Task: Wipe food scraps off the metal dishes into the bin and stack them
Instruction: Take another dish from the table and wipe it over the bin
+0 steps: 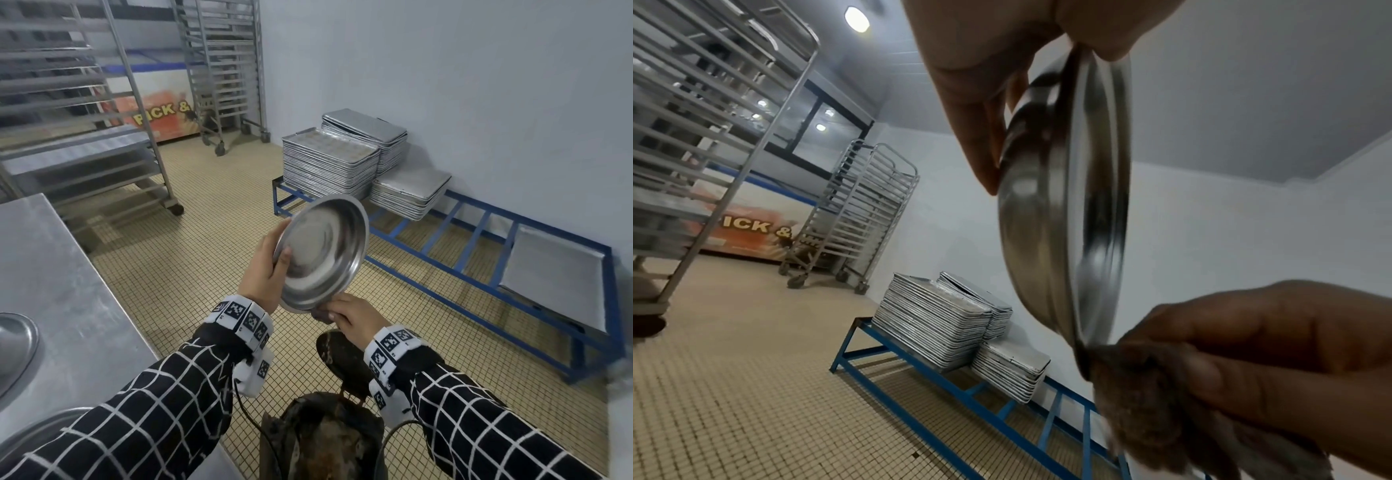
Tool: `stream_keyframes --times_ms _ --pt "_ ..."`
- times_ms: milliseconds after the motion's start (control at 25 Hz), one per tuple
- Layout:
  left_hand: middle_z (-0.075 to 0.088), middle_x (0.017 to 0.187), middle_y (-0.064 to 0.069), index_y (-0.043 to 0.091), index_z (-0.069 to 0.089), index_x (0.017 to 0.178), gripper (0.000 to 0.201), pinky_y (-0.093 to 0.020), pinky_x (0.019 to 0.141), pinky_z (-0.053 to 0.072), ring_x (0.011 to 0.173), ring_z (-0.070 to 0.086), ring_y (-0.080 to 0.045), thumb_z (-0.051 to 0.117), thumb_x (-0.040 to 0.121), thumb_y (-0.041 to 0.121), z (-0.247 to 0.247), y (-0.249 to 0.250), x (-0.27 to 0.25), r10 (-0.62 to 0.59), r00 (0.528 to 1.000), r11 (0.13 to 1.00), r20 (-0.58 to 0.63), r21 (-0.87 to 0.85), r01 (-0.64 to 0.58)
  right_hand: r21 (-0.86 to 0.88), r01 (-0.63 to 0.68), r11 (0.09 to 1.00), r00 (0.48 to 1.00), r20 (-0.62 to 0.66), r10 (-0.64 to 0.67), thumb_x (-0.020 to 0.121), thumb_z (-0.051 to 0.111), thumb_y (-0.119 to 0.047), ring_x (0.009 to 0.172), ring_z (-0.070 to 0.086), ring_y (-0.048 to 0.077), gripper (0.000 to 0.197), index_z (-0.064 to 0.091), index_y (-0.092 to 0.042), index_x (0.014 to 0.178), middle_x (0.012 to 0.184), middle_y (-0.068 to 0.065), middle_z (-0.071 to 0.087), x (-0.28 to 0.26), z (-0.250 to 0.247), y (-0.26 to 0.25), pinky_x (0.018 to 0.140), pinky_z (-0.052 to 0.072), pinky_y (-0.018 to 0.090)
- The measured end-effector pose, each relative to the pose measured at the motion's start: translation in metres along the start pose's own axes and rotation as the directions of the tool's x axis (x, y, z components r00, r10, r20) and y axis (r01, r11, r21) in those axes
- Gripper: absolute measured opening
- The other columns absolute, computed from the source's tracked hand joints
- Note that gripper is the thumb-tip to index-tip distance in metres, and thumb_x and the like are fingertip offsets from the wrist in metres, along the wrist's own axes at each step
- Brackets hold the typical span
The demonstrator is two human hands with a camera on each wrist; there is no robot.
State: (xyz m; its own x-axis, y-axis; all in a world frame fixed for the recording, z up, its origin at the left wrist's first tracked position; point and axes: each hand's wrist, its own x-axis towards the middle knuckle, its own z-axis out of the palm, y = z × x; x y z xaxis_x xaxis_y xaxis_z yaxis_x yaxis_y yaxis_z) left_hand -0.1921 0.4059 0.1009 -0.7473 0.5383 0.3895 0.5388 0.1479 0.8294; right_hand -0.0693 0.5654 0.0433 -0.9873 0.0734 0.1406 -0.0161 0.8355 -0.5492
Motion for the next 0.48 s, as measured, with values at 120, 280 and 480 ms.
stream_keyframes --times_ms 120,280,480 --pt "0.051 0.131 0.000 0.030 0.032 0.141 0.051 -0.036 0.086 0.055 0.112 0.056 -0.012 0.036 0.095 0.051 0.000 -0.005 0.001 -0.069 0.995 0.991 -0.073 -0.123 0.060 0.099 -0.096 0.990 0.981 -0.160 0.111 0.096 0.050 -0.013 0.098 0.053 0.005 0.027 0.065 -0.014 0.120 0.114 -0.003 0.061 -0.001 -0.001 -0.002 0.081 0.038 0.009" --pt "0.054 0.127 -0.007 0.028 0.026 0.145 0.049 -0.017 0.067 0.053 0.103 0.062 -0.024 0.032 0.099 0.042 -0.002 -0.004 -0.003 -0.204 0.976 0.958 -0.070 -0.219 0.185 0.373 -0.232 0.898 0.831 -0.405 0.382 0.098 0.049 -0.020 0.097 0.055 0.004 0.026 0.062 -0.013 0.119 0.108 -0.008 0.059 0.011 -0.020 -0.016 0.073 0.041 0.006" --pt "0.057 0.105 0.012 0.035 0.032 0.130 0.027 -0.005 0.059 0.047 0.083 0.057 0.002 0.031 0.103 0.032 0.000 0.010 -0.011 -0.270 0.962 0.914 0.027 -0.308 0.265 0.259 -0.149 0.954 0.751 -0.598 0.280 0.097 0.052 -0.018 0.103 0.055 0.008 0.028 0.062 -0.011 0.122 0.111 -0.006 0.059 0.032 -0.034 -0.017 0.086 0.040 0.010"
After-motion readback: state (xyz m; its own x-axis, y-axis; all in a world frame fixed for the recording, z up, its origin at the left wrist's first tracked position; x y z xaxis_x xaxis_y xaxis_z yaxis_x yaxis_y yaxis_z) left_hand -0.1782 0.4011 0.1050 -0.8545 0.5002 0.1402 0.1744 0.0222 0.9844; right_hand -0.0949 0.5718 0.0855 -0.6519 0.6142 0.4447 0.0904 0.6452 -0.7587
